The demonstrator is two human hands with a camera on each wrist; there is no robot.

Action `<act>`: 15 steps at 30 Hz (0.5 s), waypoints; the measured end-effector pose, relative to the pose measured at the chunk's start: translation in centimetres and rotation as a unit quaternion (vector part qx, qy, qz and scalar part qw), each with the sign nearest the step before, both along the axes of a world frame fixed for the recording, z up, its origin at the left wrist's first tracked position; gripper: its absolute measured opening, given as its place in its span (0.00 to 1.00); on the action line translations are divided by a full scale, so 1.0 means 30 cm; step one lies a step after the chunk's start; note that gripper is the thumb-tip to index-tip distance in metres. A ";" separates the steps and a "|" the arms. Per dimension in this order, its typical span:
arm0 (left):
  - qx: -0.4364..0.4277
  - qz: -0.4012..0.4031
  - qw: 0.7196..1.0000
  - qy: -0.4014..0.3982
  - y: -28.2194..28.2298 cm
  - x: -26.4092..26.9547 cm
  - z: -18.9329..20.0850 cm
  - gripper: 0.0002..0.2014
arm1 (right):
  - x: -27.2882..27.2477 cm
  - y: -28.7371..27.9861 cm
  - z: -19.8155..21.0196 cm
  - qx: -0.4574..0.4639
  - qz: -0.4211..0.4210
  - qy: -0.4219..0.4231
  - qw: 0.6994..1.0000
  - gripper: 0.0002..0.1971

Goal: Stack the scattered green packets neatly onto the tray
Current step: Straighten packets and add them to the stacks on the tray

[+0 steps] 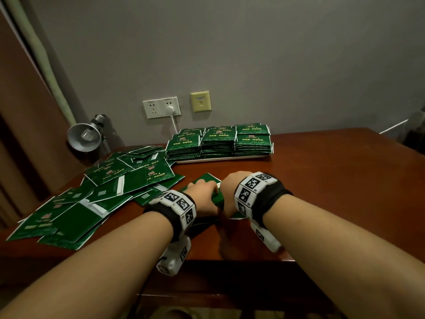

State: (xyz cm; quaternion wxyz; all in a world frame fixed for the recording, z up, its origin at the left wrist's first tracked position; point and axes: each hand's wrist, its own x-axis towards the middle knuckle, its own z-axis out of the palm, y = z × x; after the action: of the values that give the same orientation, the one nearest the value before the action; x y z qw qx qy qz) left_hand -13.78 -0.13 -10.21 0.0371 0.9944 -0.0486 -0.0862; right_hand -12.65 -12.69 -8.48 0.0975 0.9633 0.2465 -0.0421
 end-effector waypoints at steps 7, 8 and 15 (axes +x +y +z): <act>0.040 -0.007 0.999 -0.016 0.024 -0.015 0.008 0.24 | -0.010 -0.014 0.008 0.022 0.000 0.012 1.000 0.23; 0.047 -0.006 0.999 -0.019 0.036 -0.017 0.011 0.23 | -0.011 -0.015 0.011 0.019 -0.001 0.017 1.000 0.23; 0.059 -0.010 0.997 -0.046 0.097 -0.045 0.022 0.21 | 0.001 0.009 0.028 -0.015 -0.012 0.034 0.999 0.28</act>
State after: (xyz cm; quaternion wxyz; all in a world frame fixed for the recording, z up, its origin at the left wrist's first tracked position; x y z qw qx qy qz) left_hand -15.12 2.80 -9.54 -0.0248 0.9972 -0.0552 -0.0438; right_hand -12.62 -12.43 -7.63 0.1030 0.9627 0.2374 -0.0796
